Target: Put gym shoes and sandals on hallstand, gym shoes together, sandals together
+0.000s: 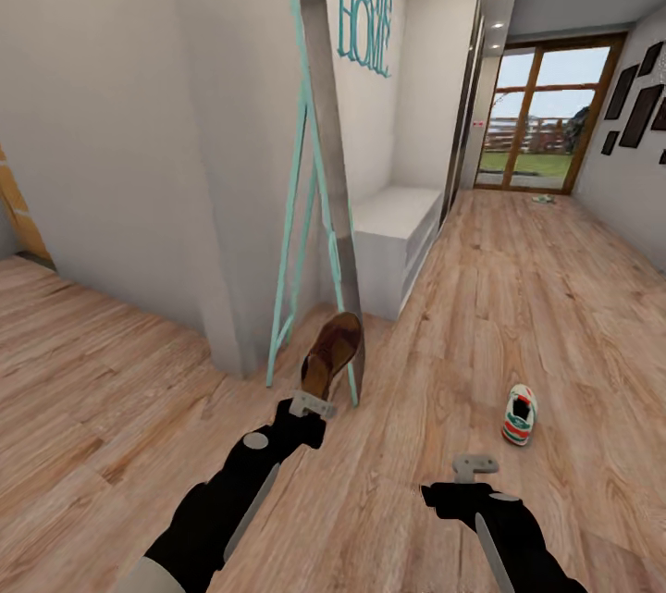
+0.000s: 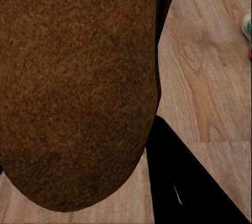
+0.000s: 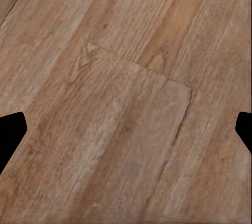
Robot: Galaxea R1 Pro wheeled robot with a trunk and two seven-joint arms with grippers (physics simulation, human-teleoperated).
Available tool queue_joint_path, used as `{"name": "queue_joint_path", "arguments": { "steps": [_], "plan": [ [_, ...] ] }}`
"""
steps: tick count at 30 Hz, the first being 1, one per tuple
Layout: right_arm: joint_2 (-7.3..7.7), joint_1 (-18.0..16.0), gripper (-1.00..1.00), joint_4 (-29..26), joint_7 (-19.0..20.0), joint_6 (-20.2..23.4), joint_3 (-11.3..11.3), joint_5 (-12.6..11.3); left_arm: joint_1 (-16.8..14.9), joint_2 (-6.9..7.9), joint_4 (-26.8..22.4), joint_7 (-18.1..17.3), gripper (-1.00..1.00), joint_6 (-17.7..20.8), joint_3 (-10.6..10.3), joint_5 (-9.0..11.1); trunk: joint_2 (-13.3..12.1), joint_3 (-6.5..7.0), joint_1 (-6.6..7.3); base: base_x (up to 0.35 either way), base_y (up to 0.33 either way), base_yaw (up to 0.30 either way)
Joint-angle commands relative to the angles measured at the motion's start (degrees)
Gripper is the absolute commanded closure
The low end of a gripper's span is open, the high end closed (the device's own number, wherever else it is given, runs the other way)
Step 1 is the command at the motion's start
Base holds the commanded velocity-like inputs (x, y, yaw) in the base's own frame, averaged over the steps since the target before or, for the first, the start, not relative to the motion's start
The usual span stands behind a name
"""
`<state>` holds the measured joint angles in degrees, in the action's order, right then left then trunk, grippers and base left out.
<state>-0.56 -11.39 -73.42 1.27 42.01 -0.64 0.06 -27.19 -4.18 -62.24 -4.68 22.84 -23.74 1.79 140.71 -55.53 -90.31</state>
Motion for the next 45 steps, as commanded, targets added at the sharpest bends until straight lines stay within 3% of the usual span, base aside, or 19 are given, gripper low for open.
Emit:
{"name": "queue_joint_path", "arguments": {
  "steps": [1, 5, 12, 16, 20, 26, 30, 36, 45],
  "plan": [
    [-0.04, -0.04, -1.00, -0.05, 0.13, 0.27, -0.07, 0.03, -0.01, 0.02, -0.10, -0.24, 1.00, 0.36, -0.52, -0.21, 0.02, -0.02, 0.01, 0.000, 0.000, -0.291],
    [-0.05, -0.04, -1.00, -0.05, 0.13, 0.27, -0.07, 0.03, 0.01, 0.04, -0.08, -0.39, 1.00, 0.36, -2.27, -0.21, 0.02, 0.11, 0.01, 0.000, 0.000, -0.291],
    [-0.05, -0.04, -1.00, -0.05, 0.13, 0.27, -0.07, 0.03, 0.01, 0.04, -0.07, -1.68, 1.00, 0.36, -2.67, -0.13, 0.02, 0.34, 0.01, 0.000, 0.000, -0.291],
    [-0.04, -0.04, -1.00, -0.05, 0.13, 0.27, -0.07, 0.03, 0.01, 0.04, -0.07, -6.98, 1.00, 0.36, -2.64, -0.17, 0.02, 0.47, 0.01, 0.000, 0.000, -0.291],
    [-0.04, -0.04, -1.00, -0.05, 0.13, 0.27, -0.07, 0.03, 0.02, -0.12, -0.13, -8.34, 1.00, 0.28, -2.48, -0.13, 0.02, 0.61, 0.01, 0.000, 0.000, -0.291],
    [-0.05, -0.07, -1.00, -0.05, 0.11, 0.27, -0.07, 0.03, -0.34, -1.71, -0.37, -8.36, 1.00, -1.96, -2.02, 0.08, 0.02, 0.70, 0.01, 0.000, 0.000, -0.286],
    [-0.05, -0.05, -1.00, -0.05, 0.13, 0.27, -0.07, 0.03, -0.55, -2.57, -0.42, -8.21, 1.00, -2.84, -1.94, 1.78, 0.02, 0.71, 0.01, 0.000, 0.000, -0.281],
    [-0.05, -0.05, -1.00, -0.05, 0.11, 0.27, -0.07, 0.03, -0.58, -2.60, -0.42, -8.15, 1.00, -6.20, -2.04, 2.55, 0.02, 0.71, 0.01, 0.000, 0.000, -0.280],
    [-0.05, -0.04, -1.00, -0.05, 0.07, 0.28, -0.04, 0.03, -0.59, -2.59, -0.39, -8.15, 1.00, -6.72, -2.01, 2.70, 0.02, 0.71, 0.01, 0.127, 0.000, -0.076]
  ]
}}
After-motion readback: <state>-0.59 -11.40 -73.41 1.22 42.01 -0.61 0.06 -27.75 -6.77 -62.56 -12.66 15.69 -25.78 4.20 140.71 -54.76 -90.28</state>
